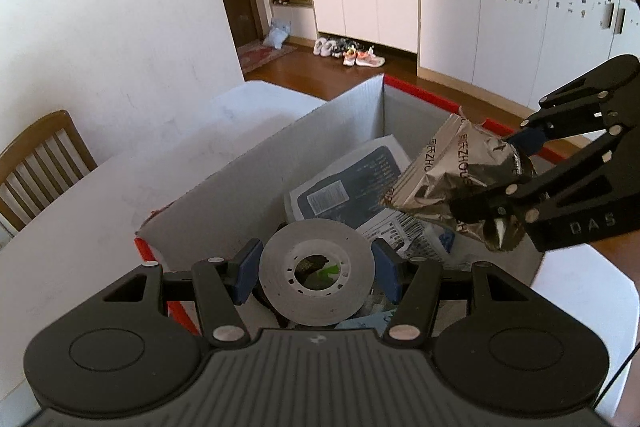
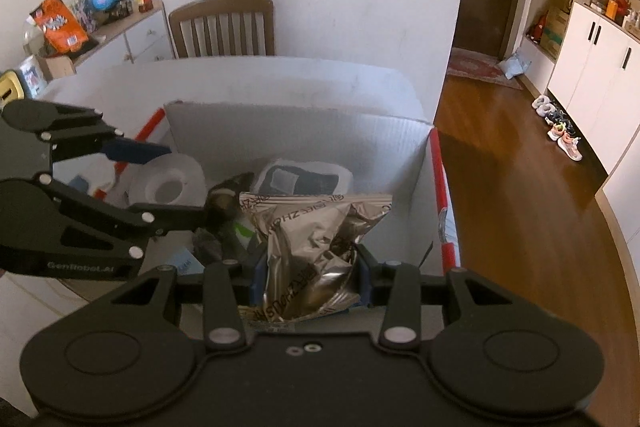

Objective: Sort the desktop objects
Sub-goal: 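Lower the foil wrapper into the shoebox and open the right tool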

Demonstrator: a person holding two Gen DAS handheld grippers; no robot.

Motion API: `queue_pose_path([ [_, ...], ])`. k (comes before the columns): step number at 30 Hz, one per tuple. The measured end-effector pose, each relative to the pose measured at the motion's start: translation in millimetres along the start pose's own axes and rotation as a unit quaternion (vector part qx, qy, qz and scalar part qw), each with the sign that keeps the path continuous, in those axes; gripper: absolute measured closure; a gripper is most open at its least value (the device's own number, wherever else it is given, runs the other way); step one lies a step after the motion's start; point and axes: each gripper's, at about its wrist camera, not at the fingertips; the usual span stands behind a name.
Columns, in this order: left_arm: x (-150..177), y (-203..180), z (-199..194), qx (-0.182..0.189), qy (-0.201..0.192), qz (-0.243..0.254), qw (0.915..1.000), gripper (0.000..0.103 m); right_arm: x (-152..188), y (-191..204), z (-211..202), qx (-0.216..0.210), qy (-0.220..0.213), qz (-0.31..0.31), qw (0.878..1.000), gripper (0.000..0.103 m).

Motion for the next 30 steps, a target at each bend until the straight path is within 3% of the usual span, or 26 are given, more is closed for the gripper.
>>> queue_pose_path([
  [9,-7.4,1.9,24.9,-0.003,0.024,0.016,0.9996,0.045,4.6,-4.8,10.2,-0.002,0.014,-0.003,1.0,0.062],
  [30,-6.4,1.5,67.6,0.026,0.122,0.017,0.992,0.045,15.8,-5.9,13.8,-0.018,0.024,0.001,1.0,0.061],
])
Point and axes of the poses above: each gripper's, at about its wrist camera, not at the fingertips, and z roughly the way its jaws point, y to its left, x to its underside, and after that the axes turned 6 degrees about x, right-handed
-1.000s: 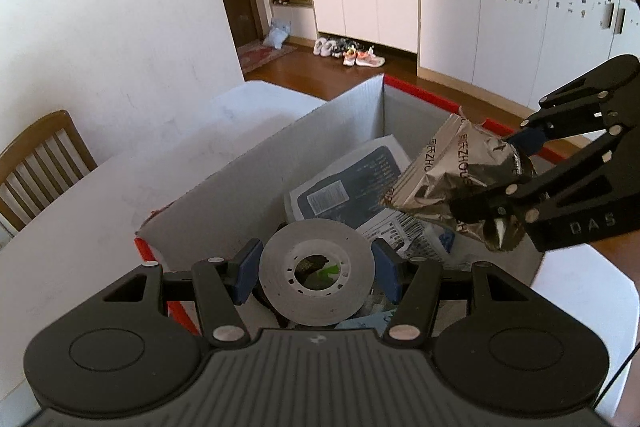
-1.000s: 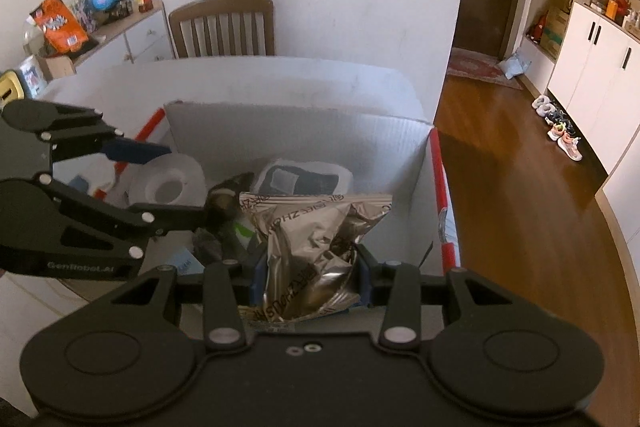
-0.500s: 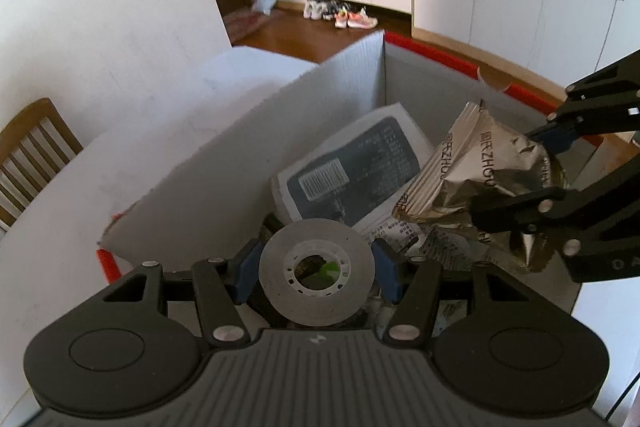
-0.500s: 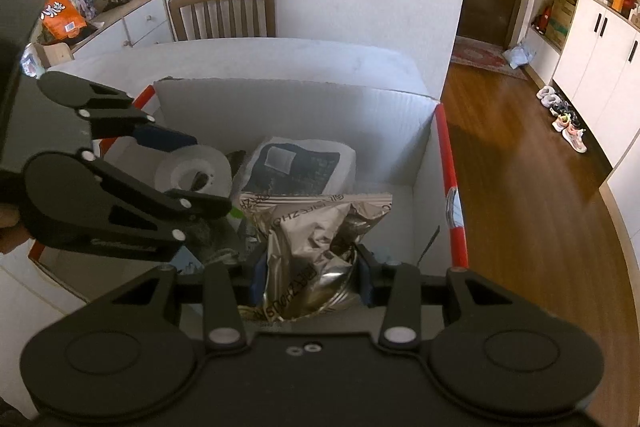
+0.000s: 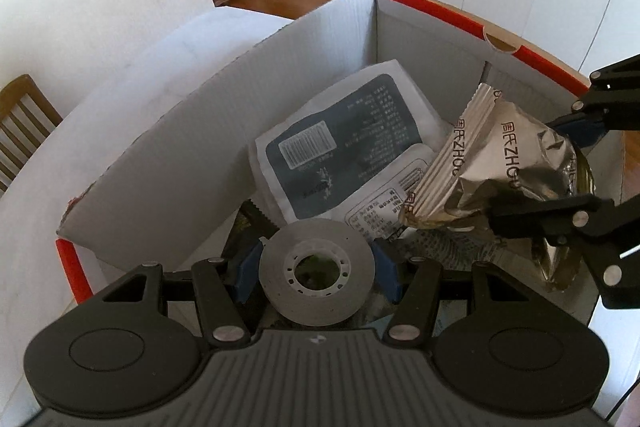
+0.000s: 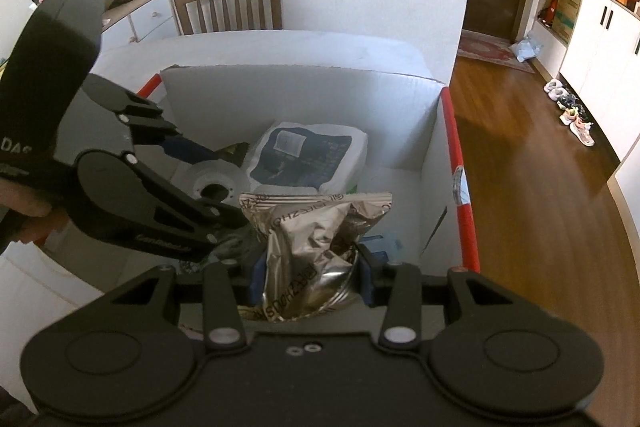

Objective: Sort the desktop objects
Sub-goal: 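Lower the foil wrapper into the shoebox and open the right tool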

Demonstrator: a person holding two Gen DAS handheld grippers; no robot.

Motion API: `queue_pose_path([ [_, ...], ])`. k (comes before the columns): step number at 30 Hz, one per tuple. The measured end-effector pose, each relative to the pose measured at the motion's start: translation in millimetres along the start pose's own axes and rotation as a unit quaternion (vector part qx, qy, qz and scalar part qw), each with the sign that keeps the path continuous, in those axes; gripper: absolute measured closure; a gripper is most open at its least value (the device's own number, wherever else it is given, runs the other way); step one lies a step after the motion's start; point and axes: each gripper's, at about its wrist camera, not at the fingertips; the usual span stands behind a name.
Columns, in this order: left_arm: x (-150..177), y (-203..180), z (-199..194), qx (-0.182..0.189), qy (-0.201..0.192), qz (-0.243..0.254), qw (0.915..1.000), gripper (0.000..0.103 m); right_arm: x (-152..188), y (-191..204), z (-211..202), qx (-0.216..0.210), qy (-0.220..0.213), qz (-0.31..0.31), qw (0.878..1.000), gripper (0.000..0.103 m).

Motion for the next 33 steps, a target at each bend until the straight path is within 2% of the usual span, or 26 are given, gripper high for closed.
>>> queue_pose_path([
  [10,2.7,1.6,4.3,0.01,0.027,0.003,0.9996,0.045,0.3,-0.1,0.0,-0.004,0.006,-0.006,1.0,0.058],
  [15,6.4,0.4,2.2,0.017,0.032,0.013,0.9993,0.044,0.0,-4.8,-3.3,0.0,0.0,-0.002,1.0,0.053],
  [18,8.3,-0.5,-1.3,0.018,0.031,0.015,0.9993,0.035,0.6,-6.3,-6.5,-0.001,-0.005,-0.001,1.0,0.05],
  [21,9.6,-1.1,-6.2,0.015,0.028,0.014,0.9994,0.031,1.0,-5.4,-9.8,-0.001,-0.01,-0.002,1.0,0.043],
  [26,13.9,1.0,-14.5,0.011,0.016,0.007,0.9998,0.027,1.2,-3.6,-14.3,-0.002,-0.014,-0.002,1.0,0.041],
  [33,15.4,0.3,-29.7,0.011,0.004,0.001,0.9999,0.026,-0.1,-1.1,-21.9,-0.002,-0.021,-0.004,1.0,0.04],
])
Point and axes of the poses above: each gripper's, at about its wrist camera, not at the fingertips, and z roughly the way its jaws point, y to its left, x to its underside, and after that the axes turned 6 degrees about x, right-handed
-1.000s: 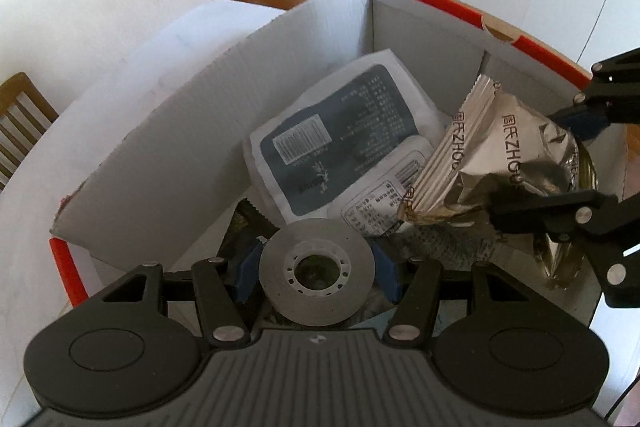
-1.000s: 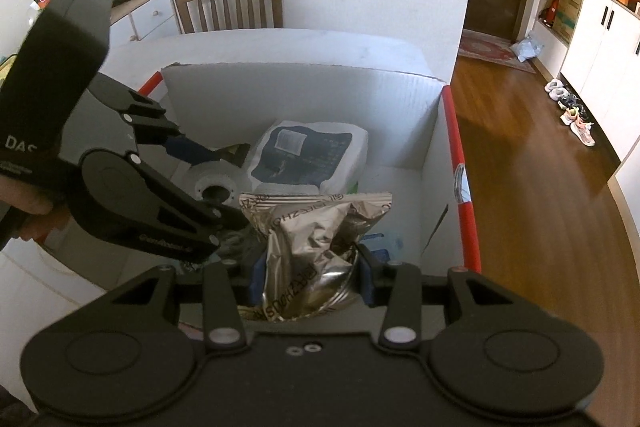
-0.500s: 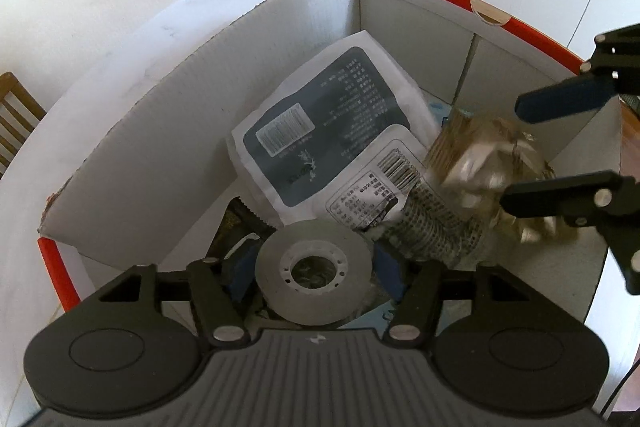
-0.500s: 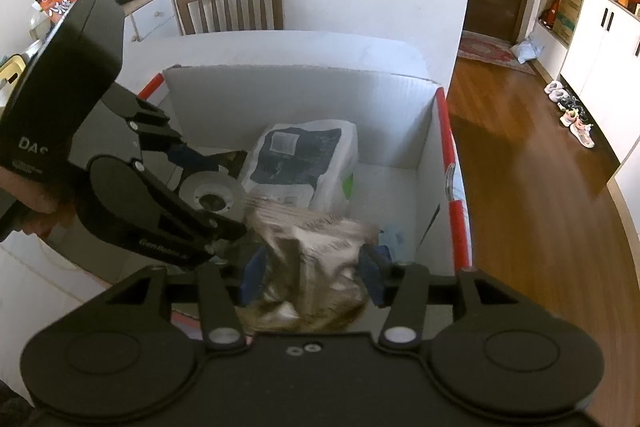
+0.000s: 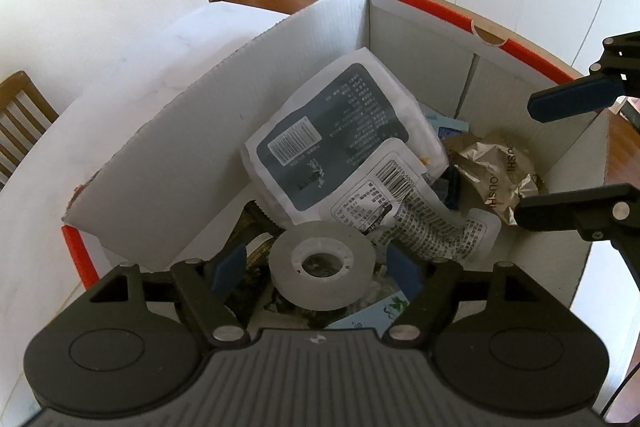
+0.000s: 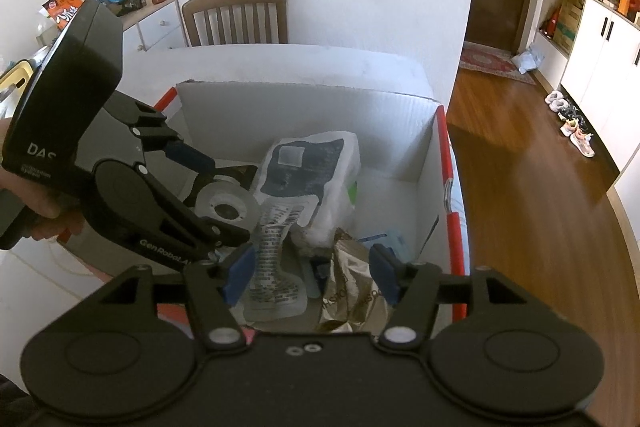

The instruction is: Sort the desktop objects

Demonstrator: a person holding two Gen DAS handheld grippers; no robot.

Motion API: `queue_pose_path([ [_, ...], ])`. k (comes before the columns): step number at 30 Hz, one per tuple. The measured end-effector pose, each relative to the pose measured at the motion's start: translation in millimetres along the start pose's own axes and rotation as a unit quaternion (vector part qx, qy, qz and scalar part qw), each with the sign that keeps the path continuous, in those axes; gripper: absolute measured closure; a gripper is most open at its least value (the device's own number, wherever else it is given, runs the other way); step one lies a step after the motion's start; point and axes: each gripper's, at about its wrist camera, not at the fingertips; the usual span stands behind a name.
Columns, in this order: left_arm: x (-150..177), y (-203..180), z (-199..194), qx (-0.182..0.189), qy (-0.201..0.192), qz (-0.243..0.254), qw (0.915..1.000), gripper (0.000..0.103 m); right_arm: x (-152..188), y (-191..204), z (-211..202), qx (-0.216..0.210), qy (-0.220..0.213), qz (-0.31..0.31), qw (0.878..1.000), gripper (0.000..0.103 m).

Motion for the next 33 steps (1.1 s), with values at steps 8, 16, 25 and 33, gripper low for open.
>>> queue_pose_path([
  [8,1.9,4.3,-23.5,-0.002,-0.016,-0.003,0.9999,0.026,-1.1,-1.2,-6.5,0.003,-0.006,0.004,1.0,0.04],
  [16,9.4,6.3,-49.9,-0.006,-0.034,-0.014,0.9993,0.026,-1.3,-1.5,-15.1,-0.001,-0.015,0.011,1.0,0.038],
  [25,17.3,3.0,-75.3,0.011,-0.054,-0.036,0.9979,0.025,-3.0,4.8,-25.0,-0.004,-0.026,0.008,1.0,0.038],
  [33,26.7,-4.2,-93.8,0.011,-0.084,-0.039,0.9956,0.018,-2.4,12.4,-32.2,-0.006,-0.037,0.0,0.999,0.029],
])
Point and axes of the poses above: each gripper's, at about its wrist camera, not at the fingertips, and z roughly the way its jaws point, y to its left, x to its underside, and after that the axes turned 6 degrees about x, right-handed
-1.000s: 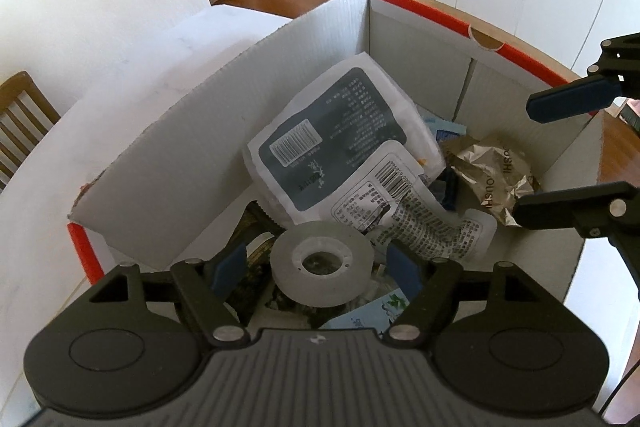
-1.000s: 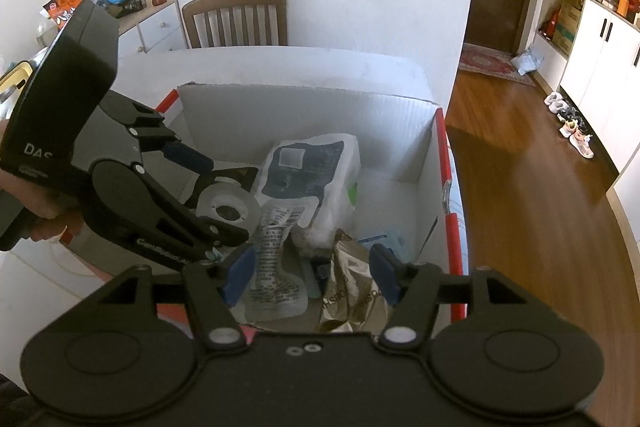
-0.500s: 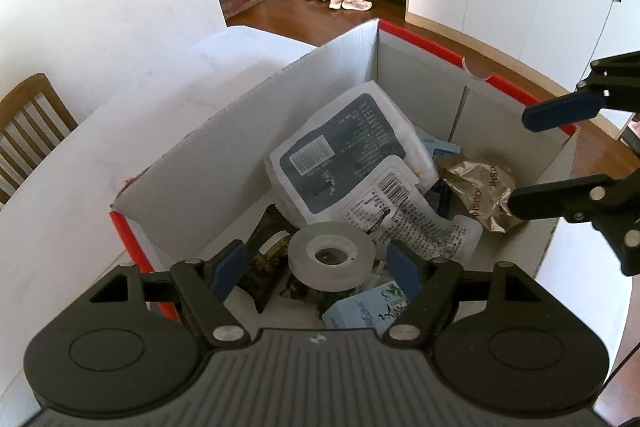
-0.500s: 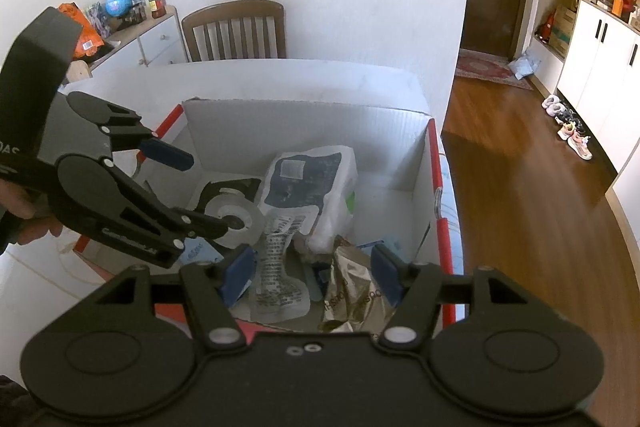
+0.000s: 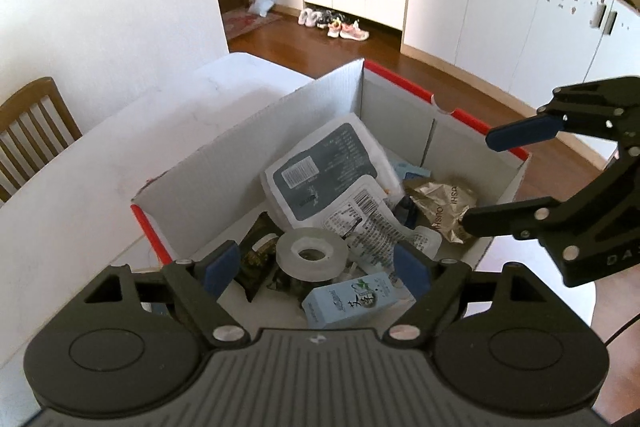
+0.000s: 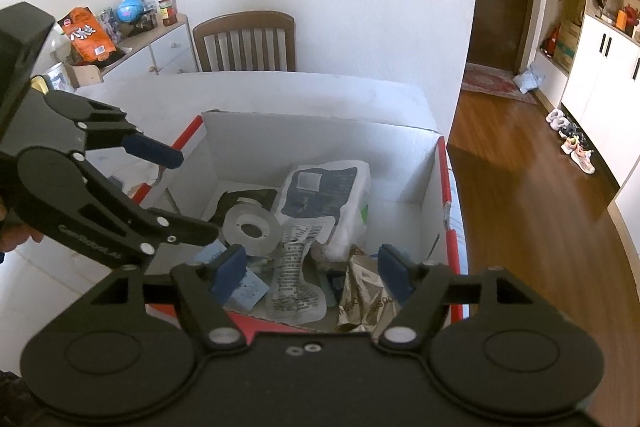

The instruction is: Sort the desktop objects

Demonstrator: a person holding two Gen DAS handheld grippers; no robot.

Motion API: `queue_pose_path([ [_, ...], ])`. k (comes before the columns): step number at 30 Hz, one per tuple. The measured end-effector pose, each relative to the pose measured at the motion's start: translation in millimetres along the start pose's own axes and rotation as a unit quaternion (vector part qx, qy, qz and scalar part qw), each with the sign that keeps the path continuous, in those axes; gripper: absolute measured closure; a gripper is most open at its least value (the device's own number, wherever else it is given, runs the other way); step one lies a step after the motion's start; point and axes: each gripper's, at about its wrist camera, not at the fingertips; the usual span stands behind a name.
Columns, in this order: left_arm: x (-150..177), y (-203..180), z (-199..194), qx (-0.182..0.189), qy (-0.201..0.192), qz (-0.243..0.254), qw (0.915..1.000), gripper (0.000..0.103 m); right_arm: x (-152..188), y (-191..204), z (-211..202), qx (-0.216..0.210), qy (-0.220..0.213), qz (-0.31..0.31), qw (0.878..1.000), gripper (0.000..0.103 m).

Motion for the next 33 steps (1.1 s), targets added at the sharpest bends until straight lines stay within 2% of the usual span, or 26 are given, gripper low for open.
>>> queue_pose_path([
  [2,-2.9,-0.3,-0.3,0.0,-0.005,-0.002,1.0,0.016,0.3,1.1,-3.4,-0.004,-0.006,0.002,1.0,0.026],
  [5,1.4,-1.5,-9.7,-0.01,-0.012,0.001,0.9999,0.003,0.7,3.9,-8.4,-0.009,-0.016,0.002,1.0,0.022],
  [6,2.7,-2.0,-12.4,-0.012,-0.015,-0.001,0.9998,0.002,0.7,5.1,-9.9,-0.011,-0.018,0.001,1.0,0.021],
  [8,4.3,-1.9,-11.3,-0.013,-0.021,-0.005,0.9997,0.002,0.5,8.1,-12.2,-0.01,-0.024,0.0,1.0,0.016],
  [16,17.8,-8.7,-31.2,-0.02,-0.04,-0.022,0.9987,0.0,3.0,19.7,-24.8,-0.017,-0.039,0.002,0.999,0.011],
  [24,33.1,-14.1,-40.2,-0.04,-0.043,-0.028,0.9979,0.0,8.4,31.0,-34.8,-0.023,-0.04,0.012,0.999,0.009],
  [33,47.7,-19.7,-49.3,-0.042,-0.041,-0.04,0.9975,0.0,15.0,40.6,-44.1,-0.024,-0.04,0.023,0.999,0.008],
])
Point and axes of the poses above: each gripper's, at about its wrist camera, not at the fingertips, and z roughly the way its jaws point, y to its left, x to its underside, and after that the axes turned 6 degrees about x, right-handed
